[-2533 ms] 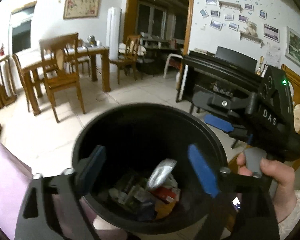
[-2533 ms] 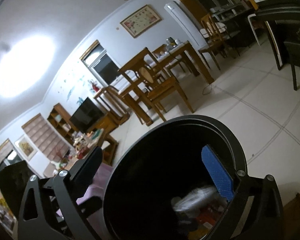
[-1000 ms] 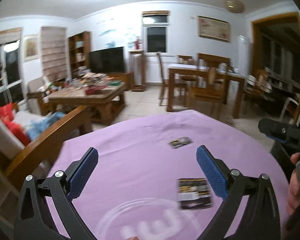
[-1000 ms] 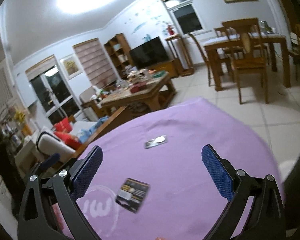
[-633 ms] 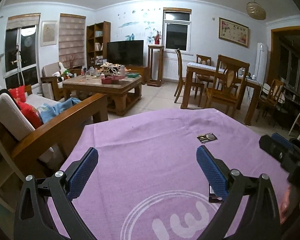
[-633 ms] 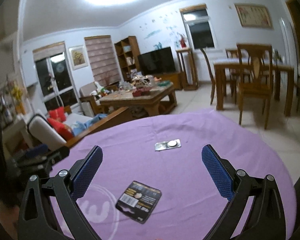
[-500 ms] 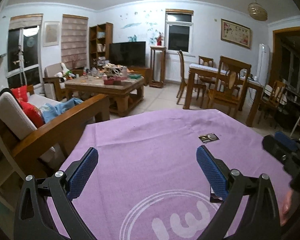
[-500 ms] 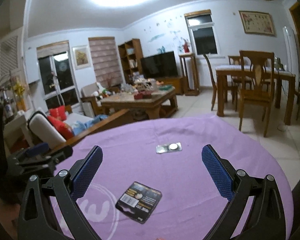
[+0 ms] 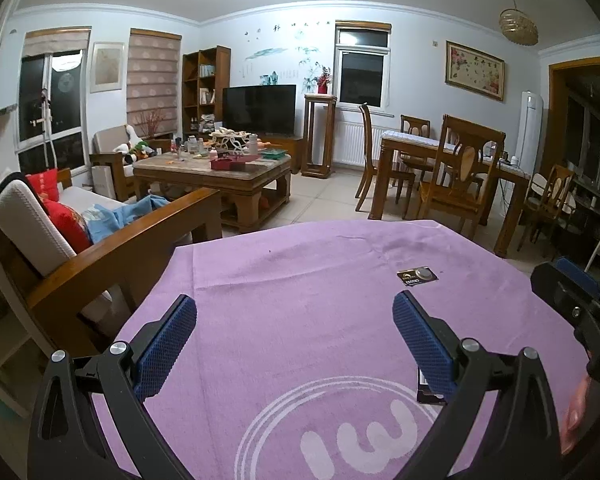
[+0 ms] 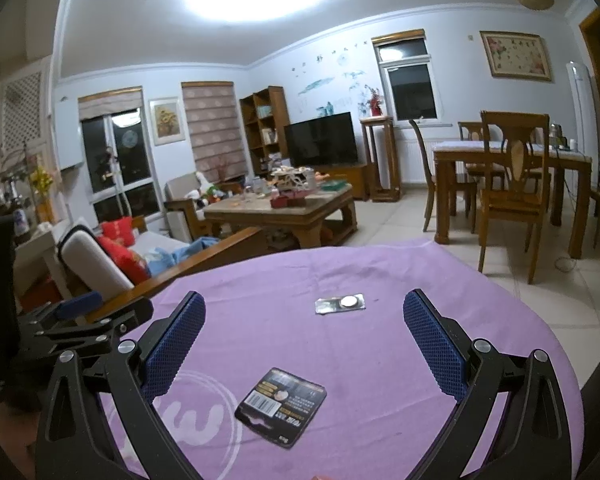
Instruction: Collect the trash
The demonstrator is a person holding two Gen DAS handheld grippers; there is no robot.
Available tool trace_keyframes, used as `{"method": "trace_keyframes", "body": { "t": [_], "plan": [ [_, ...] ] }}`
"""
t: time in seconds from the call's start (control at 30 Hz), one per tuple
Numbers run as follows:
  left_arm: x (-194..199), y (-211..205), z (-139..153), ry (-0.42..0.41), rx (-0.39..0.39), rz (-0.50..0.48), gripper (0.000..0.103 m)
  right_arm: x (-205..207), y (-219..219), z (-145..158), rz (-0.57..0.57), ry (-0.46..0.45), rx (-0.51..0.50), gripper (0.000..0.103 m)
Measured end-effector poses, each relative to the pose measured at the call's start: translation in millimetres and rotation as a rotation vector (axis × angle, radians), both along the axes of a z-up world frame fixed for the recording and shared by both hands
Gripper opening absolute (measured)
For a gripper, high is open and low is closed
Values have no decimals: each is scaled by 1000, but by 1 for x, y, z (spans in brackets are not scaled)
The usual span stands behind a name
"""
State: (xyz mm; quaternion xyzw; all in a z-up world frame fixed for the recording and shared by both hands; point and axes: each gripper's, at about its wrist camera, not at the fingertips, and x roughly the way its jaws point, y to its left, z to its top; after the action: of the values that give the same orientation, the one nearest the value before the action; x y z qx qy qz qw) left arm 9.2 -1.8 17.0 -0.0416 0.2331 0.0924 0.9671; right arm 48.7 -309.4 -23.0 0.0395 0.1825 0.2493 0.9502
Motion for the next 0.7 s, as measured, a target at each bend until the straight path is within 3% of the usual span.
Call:
{"method": "trace_keyframes", "body": {
  "t": [0.7],
  "plan": [
    [-8,-2,2,-35,-15,-10,98,4,-2,4,0,6,4,98]
  ]
}}
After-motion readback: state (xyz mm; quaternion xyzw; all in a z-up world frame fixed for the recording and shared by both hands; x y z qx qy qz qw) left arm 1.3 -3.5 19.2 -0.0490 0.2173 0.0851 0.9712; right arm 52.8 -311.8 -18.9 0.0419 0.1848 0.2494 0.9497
